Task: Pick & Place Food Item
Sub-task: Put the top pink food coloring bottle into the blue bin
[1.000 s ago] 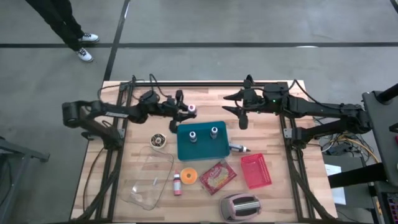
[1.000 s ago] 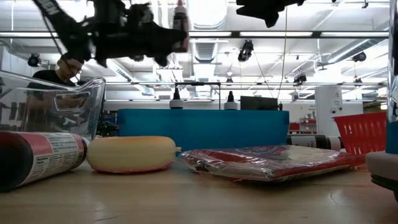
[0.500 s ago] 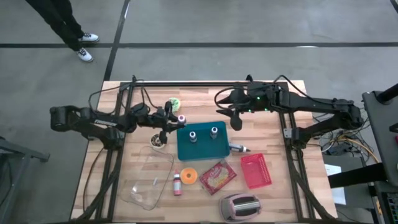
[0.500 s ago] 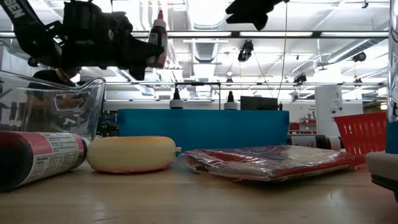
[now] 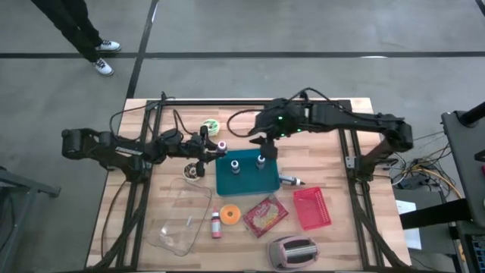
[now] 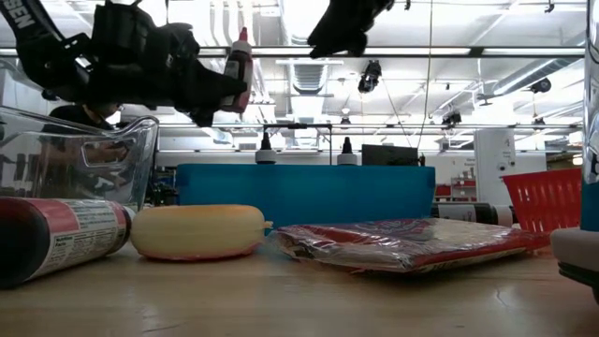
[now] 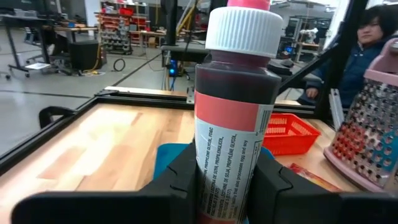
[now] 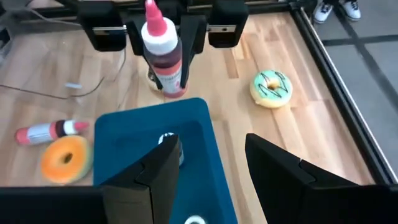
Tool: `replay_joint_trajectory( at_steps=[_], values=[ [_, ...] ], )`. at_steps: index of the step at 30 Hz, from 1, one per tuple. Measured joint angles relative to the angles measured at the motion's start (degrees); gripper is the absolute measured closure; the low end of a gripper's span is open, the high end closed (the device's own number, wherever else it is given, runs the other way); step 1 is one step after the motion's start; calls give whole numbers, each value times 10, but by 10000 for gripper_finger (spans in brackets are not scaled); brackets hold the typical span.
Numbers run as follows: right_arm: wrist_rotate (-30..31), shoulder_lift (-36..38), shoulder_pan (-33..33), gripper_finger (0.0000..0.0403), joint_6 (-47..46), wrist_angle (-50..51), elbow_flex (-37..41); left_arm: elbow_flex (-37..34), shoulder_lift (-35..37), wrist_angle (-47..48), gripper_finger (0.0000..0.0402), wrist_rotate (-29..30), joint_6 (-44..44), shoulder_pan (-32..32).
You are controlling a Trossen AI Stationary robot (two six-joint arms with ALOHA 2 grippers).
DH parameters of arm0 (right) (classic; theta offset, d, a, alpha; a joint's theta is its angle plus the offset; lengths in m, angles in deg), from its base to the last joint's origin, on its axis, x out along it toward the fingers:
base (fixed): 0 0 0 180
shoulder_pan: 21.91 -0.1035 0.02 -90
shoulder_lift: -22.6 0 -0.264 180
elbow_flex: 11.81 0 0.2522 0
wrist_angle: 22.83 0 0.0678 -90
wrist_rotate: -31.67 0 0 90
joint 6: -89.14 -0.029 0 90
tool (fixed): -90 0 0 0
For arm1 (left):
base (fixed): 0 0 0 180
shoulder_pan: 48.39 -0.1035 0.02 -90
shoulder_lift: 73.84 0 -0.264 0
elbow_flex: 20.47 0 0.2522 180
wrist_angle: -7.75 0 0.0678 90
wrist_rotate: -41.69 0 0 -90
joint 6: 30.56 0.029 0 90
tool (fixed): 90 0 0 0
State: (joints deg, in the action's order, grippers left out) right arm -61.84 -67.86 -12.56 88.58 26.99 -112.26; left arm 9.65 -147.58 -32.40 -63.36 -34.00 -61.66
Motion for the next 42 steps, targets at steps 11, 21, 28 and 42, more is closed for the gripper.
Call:
replay_joint_trajectory(
  at_steps=[11, 21, 28, 42],
  values=[
    [6, -89, -3, 225, 12, 43, -128, -8, 0, -5, 316, 0, 15, 0],
    [5, -194, -28, 225, 3, 123, -272, -8, 0, -12, 317, -1, 20, 0],
    [33, -255, -36, 209, -6, 200, -365, -8, 0, -12, 317, -1, 24, 0],
    [6, -269, -44, 152, 1, 194, -389, -13, 0, -18, 318, -1, 24, 0]
  ],
)
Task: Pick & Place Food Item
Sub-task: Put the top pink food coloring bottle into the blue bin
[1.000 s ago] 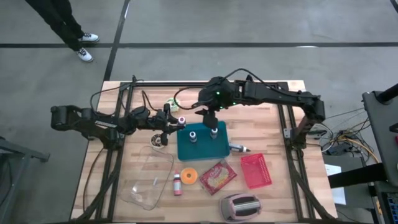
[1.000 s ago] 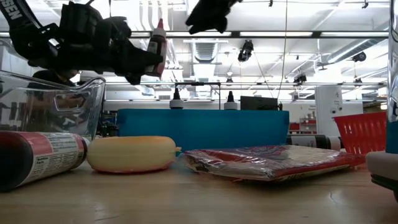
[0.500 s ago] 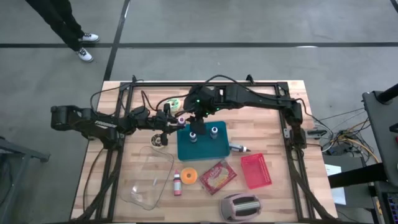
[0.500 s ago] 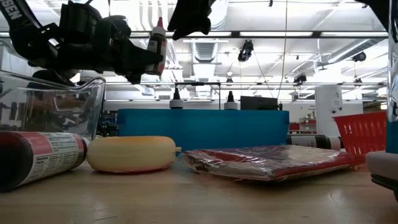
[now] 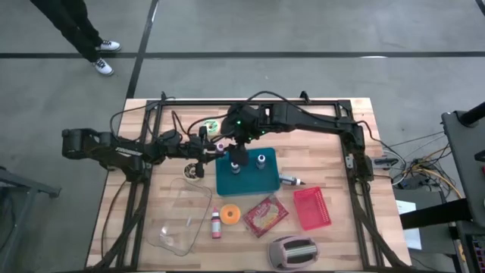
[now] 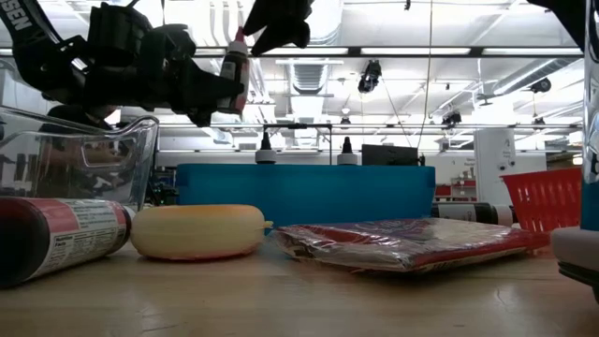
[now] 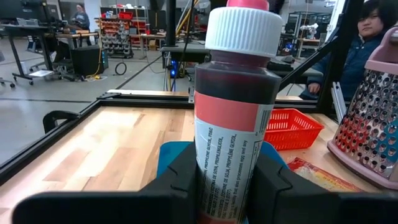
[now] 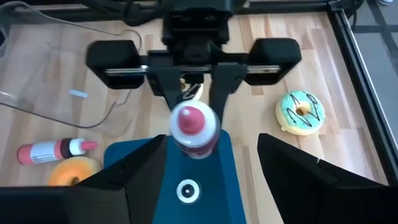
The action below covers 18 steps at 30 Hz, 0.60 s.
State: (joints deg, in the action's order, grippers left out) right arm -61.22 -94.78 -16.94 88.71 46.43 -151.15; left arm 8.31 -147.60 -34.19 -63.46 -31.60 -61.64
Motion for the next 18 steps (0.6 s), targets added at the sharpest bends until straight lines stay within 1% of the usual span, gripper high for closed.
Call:
replay_joint_trajectory(
  at_steps=[7, 12, 18],
  values=[
    [-11, 0, -1, 153, 1, -13, 6, 0, 0, -6, 319, 0, 0, 0],
    [-19, 0, -2, 154, -5, -43, 29, 0, 0, -5, 320, 0, 0, 0],
    [-22, 0, 0, 154, 0, -56, 43, 0, 0, -5, 320, 0, 0, 0]
  ],
)
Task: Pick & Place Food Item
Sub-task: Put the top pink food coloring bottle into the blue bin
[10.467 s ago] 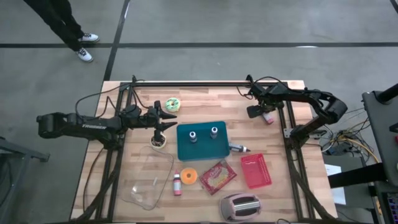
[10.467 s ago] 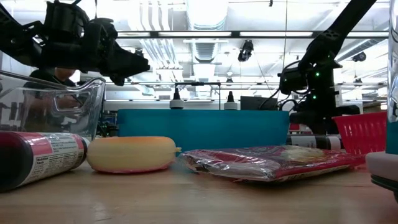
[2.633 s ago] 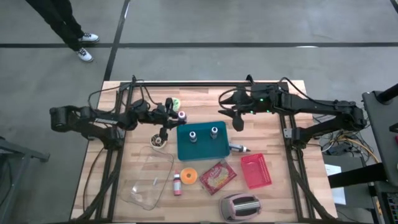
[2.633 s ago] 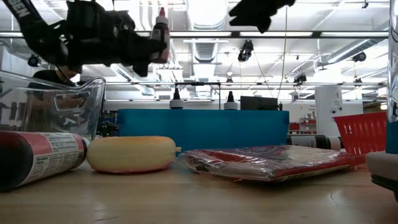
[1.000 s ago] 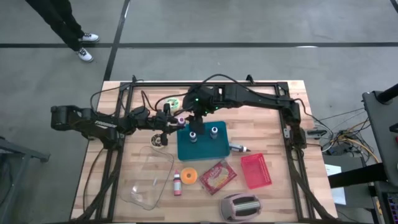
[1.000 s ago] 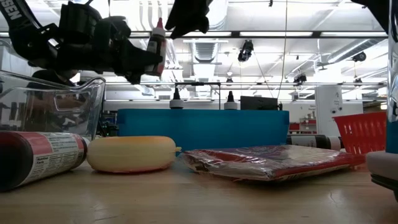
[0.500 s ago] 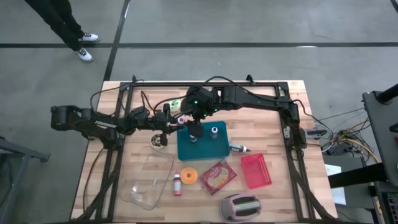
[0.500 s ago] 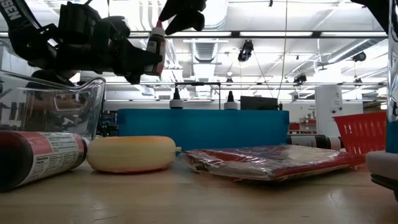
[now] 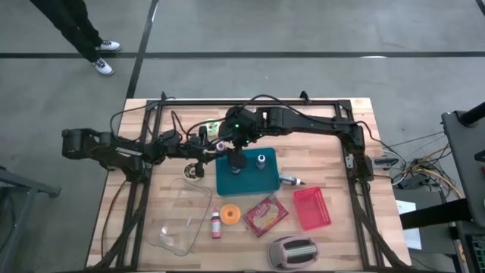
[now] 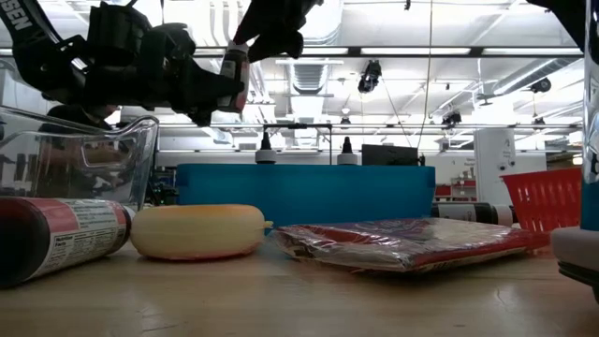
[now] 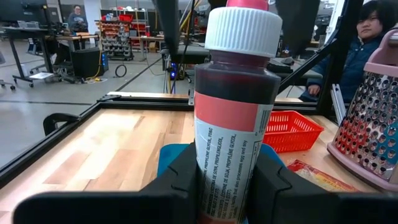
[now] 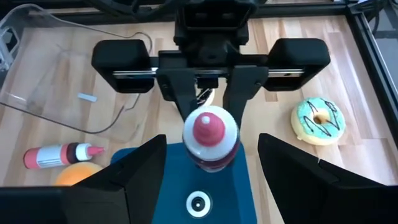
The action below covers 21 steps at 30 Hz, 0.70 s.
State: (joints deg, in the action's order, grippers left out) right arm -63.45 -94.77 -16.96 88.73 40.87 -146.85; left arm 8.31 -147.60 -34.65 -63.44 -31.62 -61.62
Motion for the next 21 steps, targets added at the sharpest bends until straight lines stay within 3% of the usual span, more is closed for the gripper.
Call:
replay_joint_trajectory(
  at_steps=[15, 21],
  values=[
    [-15, -19, -1, 155, 8, -22, 0, 0, 0, 0, 320, 0, 0, 0],
    [-14, -26, -1, 180, 9, -22, 0, 0, 0, 0, 321, 0, 0, 0]
  ],
)
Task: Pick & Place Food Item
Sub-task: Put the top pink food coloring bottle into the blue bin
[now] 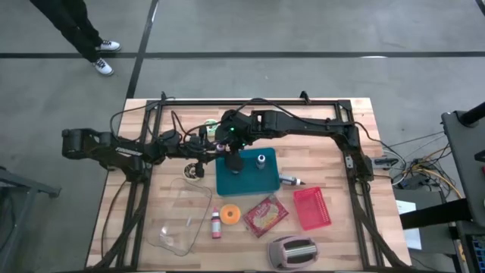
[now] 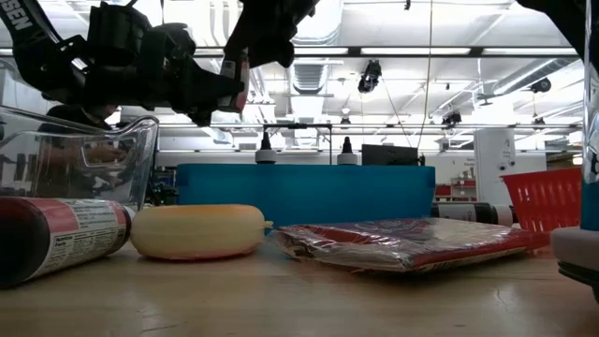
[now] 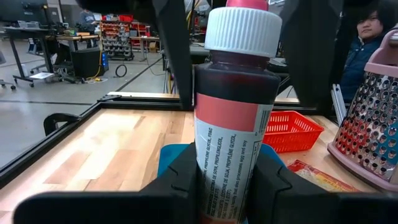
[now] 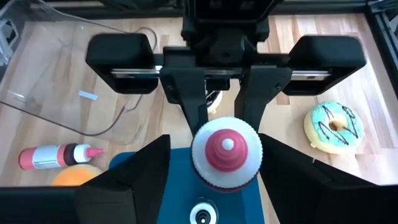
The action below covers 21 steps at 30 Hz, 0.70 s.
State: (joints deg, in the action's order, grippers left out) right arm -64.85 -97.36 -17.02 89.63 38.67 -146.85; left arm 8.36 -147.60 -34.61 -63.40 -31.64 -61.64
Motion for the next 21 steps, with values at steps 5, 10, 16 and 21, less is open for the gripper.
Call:
replay_joint_trajectory(
  at_steps=[5, 10, 16, 21],
  values=[
    [1, 1, 0, 206, 2, -1, -1, 0, 0, 0, 321, -1, 0, 0],
    [3, 0, 0, 232, 6, -1, -1, 0, 0, 0, 321, -1, 1, 0],
    [2, 0, 0, 266, 6, -3, -1, 0, 0, 0, 321, -1, 4, 0],
    [1, -1, 0, 273, 6, -3, -1, 0, 0, 0, 321, -1, 4, 0]
  ],
)
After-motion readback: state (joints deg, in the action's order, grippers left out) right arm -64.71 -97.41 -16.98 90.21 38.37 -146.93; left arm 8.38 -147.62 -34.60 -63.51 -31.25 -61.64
